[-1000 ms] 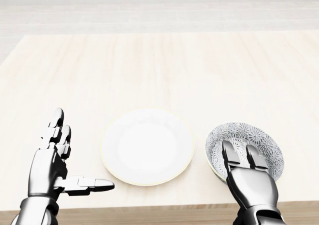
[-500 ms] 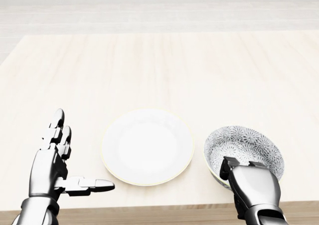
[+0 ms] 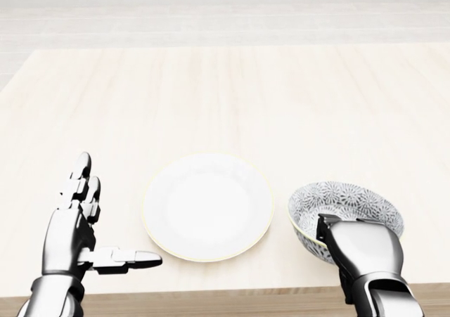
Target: Put the bowl on the plate.
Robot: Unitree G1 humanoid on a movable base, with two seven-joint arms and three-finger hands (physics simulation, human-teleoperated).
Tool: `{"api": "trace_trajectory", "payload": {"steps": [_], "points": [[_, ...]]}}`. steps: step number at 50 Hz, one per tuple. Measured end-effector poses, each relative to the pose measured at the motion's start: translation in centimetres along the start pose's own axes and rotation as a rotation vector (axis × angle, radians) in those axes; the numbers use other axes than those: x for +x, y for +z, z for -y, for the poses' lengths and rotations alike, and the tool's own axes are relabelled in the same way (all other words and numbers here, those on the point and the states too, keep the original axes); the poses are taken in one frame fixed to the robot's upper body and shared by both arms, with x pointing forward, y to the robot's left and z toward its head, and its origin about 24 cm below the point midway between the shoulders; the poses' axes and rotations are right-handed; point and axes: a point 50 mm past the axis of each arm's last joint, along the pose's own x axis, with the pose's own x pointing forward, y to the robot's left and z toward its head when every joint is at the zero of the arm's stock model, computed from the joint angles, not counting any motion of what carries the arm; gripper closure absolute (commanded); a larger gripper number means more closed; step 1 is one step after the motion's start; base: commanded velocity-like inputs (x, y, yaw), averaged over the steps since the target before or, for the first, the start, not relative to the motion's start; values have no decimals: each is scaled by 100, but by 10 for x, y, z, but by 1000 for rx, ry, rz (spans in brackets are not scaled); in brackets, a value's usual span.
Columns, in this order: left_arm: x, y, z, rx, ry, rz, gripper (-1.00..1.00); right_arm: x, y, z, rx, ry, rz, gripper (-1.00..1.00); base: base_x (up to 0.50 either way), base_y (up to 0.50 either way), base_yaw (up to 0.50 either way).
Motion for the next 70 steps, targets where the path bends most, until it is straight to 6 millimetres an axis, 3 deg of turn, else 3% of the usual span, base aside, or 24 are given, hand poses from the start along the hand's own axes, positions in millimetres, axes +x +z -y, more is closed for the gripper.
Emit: {"api": "trace_trajectory", "payload": {"steps": [15,26,28,36,47,58,70], "points": [[5,-1,-1,53,11,0,-100,2,12,32,-62,-44,-7,81,0,0,0],[15,2,-16,320,57,19,-100,6,26,48,-75,-78,18,78,0,0,0],[17,4,-20,375,70,22,-100,7,28,50,-75,-82,23,69,0,0,0],[21,13,-35,586,119,51,-100,11,37,56,-70,-92,48,80,0,0,0],[19,21,-51,793,159,64,-100,14,46,63,-63,-115,82,79,0,0,0],[19,22,-59,882,175,51,-100,13,54,71,-53,-140,110,88,0,0,0],[20,10,-59,924,173,8,-100,8,70,80,-29,-174,166,98,0,0,0]]}}
